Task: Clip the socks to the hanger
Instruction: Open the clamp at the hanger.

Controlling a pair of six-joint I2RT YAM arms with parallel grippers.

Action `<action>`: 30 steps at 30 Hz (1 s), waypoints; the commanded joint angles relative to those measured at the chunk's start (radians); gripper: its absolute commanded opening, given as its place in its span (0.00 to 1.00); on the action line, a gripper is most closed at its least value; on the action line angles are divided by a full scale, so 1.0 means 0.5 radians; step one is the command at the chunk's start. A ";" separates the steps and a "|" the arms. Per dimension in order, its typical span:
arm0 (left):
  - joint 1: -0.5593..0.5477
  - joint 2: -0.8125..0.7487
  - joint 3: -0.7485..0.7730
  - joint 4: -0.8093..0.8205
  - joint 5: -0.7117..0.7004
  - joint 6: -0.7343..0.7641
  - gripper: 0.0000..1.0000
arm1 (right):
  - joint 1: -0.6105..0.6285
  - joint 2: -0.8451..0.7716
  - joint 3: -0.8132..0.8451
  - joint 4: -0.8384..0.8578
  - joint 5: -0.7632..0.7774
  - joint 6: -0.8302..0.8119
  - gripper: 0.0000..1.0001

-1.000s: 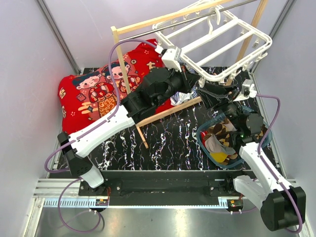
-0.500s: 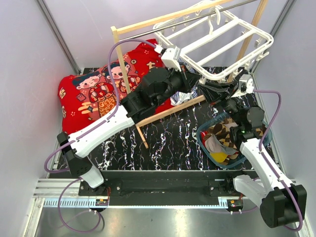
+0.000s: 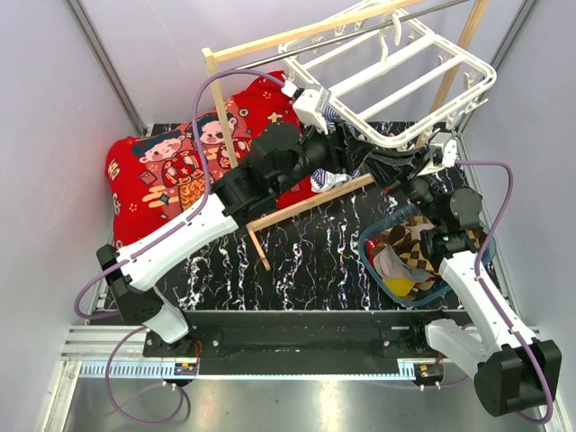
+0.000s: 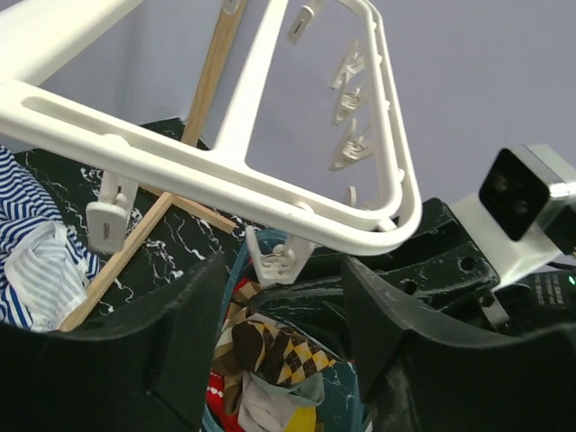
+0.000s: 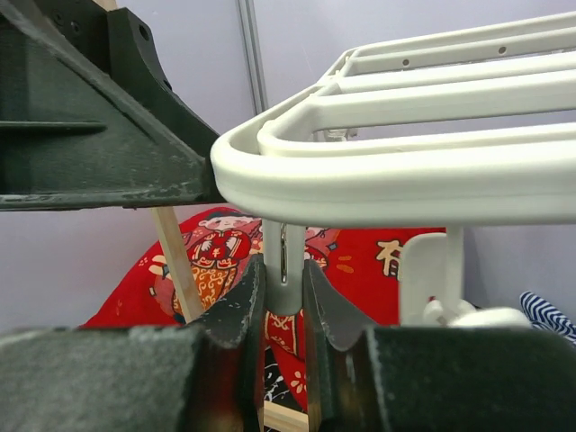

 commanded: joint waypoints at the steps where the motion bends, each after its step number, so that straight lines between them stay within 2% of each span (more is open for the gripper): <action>1: -0.007 -0.060 0.016 0.096 0.160 0.145 0.63 | 0.001 -0.029 0.087 -0.038 -0.025 -0.056 0.05; 9: -0.007 0.060 0.132 -0.030 -0.005 0.258 0.66 | -0.002 -0.041 0.093 -0.060 -0.031 -0.056 0.05; 15: -0.007 0.091 0.145 -0.033 0.001 0.332 0.66 | 0.001 -0.035 0.093 -0.054 -0.034 -0.040 0.05; 30: -0.010 0.183 0.200 0.157 -0.199 0.148 0.58 | -0.002 -0.010 0.078 -0.078 -0.043 -0.056 0.05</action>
